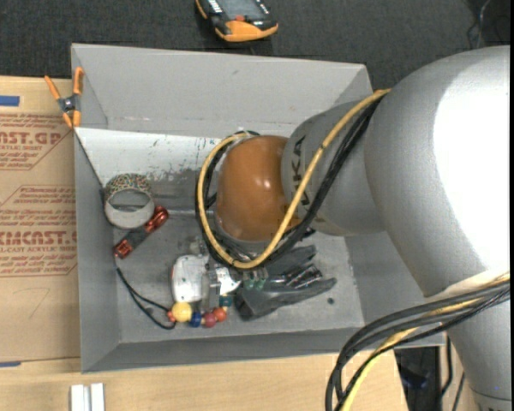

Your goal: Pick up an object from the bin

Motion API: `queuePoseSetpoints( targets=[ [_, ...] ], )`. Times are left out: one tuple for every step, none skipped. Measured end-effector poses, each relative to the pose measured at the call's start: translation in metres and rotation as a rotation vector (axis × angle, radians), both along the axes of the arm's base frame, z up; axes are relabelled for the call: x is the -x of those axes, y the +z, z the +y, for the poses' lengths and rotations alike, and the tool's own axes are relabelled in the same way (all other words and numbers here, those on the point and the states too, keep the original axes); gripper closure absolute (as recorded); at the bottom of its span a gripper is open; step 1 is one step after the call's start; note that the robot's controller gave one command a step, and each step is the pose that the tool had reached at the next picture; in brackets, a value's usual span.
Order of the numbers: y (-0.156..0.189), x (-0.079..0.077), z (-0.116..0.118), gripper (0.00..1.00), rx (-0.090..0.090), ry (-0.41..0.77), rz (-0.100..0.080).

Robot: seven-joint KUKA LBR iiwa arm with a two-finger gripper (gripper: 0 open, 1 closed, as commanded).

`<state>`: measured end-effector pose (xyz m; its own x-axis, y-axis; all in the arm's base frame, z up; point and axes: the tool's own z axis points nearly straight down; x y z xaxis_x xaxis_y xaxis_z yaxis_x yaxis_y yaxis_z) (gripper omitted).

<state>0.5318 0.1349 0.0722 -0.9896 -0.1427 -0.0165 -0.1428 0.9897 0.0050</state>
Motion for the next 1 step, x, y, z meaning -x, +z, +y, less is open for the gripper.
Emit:
queuePoseSetpoints(
  targets=[
    [0.0040,0.0006,0.0000,1.00,0.000,0.000,0.001]
  ],
)
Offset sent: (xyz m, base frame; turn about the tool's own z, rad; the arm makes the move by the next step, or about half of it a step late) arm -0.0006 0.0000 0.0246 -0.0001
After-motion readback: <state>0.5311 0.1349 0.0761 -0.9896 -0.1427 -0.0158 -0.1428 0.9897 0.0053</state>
